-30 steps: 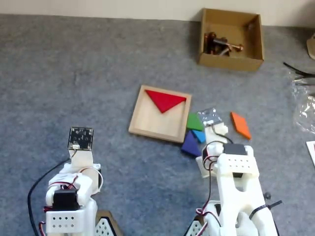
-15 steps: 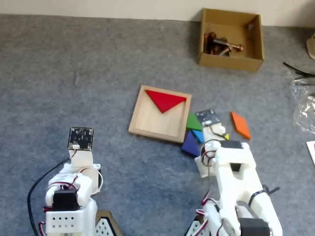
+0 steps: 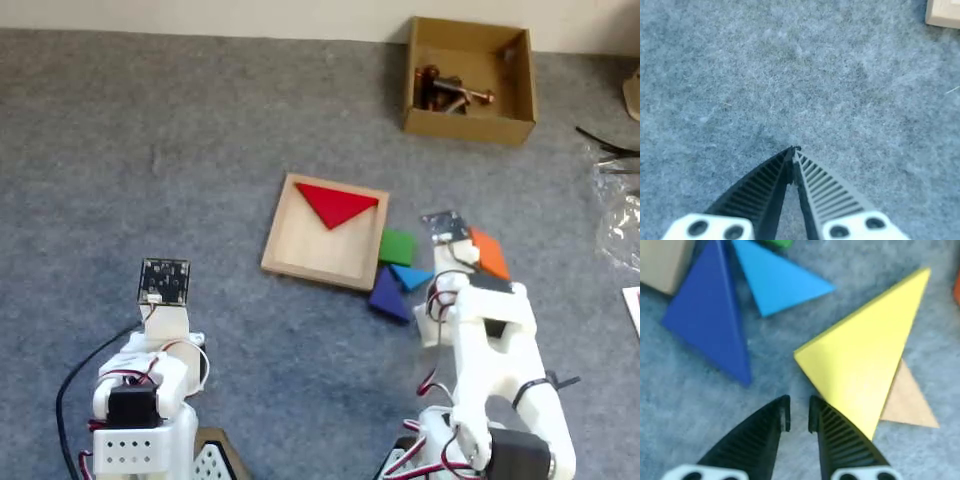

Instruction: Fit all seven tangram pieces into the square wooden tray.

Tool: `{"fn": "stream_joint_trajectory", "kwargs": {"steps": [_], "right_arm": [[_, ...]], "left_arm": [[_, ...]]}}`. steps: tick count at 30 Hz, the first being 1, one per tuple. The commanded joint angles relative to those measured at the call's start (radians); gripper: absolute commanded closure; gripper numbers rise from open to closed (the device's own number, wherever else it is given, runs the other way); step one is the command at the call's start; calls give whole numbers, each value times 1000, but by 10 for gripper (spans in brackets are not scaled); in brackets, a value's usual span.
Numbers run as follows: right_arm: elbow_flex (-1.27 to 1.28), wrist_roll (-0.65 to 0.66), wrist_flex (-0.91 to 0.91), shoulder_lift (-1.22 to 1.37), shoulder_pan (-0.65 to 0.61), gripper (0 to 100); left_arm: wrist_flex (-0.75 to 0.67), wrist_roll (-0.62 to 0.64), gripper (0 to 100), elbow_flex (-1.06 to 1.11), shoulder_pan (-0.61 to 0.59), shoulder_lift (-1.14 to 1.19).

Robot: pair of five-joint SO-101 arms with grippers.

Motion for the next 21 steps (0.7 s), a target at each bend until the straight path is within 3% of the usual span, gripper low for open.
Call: {"fn": "stream_joint_trajectory", "kwargs": {"steps": [1, 16, 21], "right_arm": [[-82, 21, -33, 16, 15, 919], [-466, 12, -28, 495, 70, 919], [-588, 18, 58, 562, 81, 919]], "left_arm": [[5, -3, 991, 22, -13, -5], [5, -3, 991, 22, -13, -5], [5, -3, 990, 22, -12, -5]]}}
